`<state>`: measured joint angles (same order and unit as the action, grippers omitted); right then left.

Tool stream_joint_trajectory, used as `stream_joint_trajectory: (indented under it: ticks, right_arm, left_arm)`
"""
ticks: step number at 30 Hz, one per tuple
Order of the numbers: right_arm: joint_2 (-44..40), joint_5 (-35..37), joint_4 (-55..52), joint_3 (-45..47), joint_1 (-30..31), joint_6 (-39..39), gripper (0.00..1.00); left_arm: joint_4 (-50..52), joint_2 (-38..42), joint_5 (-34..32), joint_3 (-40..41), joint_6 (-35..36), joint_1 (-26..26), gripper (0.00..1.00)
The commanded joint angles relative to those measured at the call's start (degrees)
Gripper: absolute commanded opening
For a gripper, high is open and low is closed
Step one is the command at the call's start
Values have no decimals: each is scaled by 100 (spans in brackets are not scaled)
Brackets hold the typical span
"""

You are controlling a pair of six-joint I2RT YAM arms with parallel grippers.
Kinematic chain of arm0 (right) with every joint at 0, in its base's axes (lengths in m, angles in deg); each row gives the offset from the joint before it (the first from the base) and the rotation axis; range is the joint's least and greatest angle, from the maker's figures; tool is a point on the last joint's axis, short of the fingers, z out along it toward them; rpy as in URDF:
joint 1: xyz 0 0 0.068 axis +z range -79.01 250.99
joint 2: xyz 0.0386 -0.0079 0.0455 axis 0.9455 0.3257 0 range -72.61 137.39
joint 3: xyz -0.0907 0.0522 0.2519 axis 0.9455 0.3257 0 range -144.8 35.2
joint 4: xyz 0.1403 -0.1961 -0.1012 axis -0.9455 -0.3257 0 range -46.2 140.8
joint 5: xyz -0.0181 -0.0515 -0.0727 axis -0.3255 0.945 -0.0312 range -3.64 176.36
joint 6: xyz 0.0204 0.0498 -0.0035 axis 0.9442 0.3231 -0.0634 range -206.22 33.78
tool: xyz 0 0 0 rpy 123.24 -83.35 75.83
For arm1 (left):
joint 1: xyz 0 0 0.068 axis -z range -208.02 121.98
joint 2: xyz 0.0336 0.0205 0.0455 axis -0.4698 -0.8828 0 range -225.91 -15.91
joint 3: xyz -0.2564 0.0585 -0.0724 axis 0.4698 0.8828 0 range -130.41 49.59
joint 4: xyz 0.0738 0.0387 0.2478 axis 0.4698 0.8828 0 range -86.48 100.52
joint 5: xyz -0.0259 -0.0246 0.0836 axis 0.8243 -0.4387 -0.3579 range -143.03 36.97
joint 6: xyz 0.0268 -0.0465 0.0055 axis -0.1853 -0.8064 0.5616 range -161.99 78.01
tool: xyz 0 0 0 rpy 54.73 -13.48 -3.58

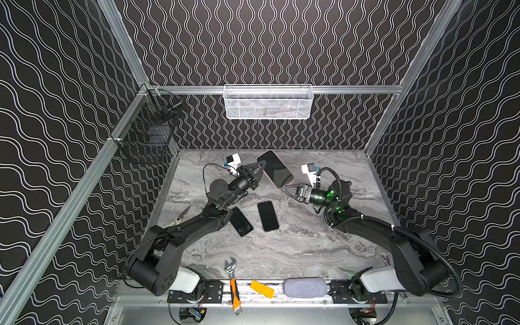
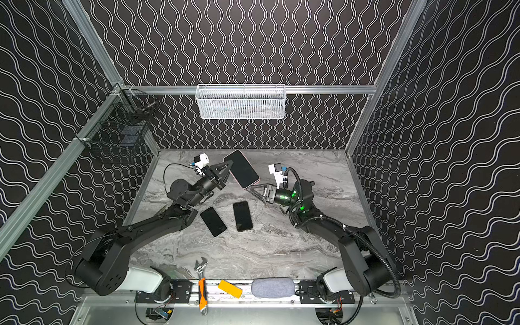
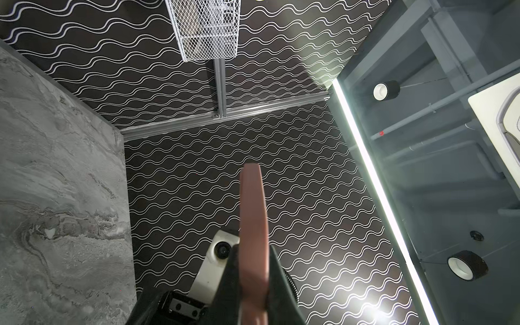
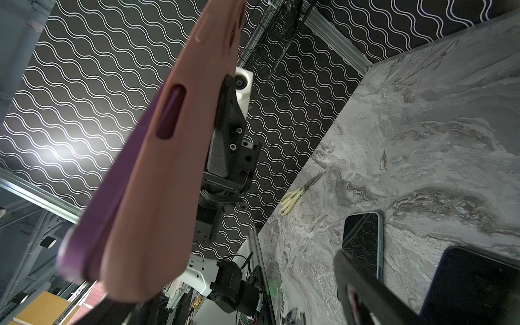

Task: Take the phone out of the phone case
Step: Remove the phone case from the phone.

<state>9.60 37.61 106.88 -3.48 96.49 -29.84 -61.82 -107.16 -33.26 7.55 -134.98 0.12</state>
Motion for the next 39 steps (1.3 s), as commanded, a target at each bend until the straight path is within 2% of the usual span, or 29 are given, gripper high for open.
stream_joint_trajectory:
  ticks: [1,2,6,8,10,16,19,26,39]
  right_arm:
    - [55,70,637,17,-18,371,89]
    - [76,59,772,26,-191,462,87]
    - [195,-28,1323,36,-255,822,77]
    - [241,-51,1504,44,-270,916,64]
    - [256,-55,1583,44,-273,971,56]
    - [274,-117,1696,2,-273,1051,43]
    - [244,-116,1695,-13,-273,1077,33]
    - [143,-83,1804,49,-273,1199,22]
    - [232,-64,2200,44,-282,1458,14]
  left_arm:
    - [-711,-102,24,14,-201,18,0]
    - [-780,-139,19,28,-236,25,0]
    - [-794,-137,-12,64,-138,42,0]
    - [-714,-101,-3,49,-64,43,0]
    - [-647,-78,10,49,-11,46,0]
    - [-638,-156,10,72,67,45,0]
    - [-620,-237,-16,106,132,52,0]
    - [-563,-359,-37,78,342,70,0]
    - [-356,-403,-249,140,614,246,0]
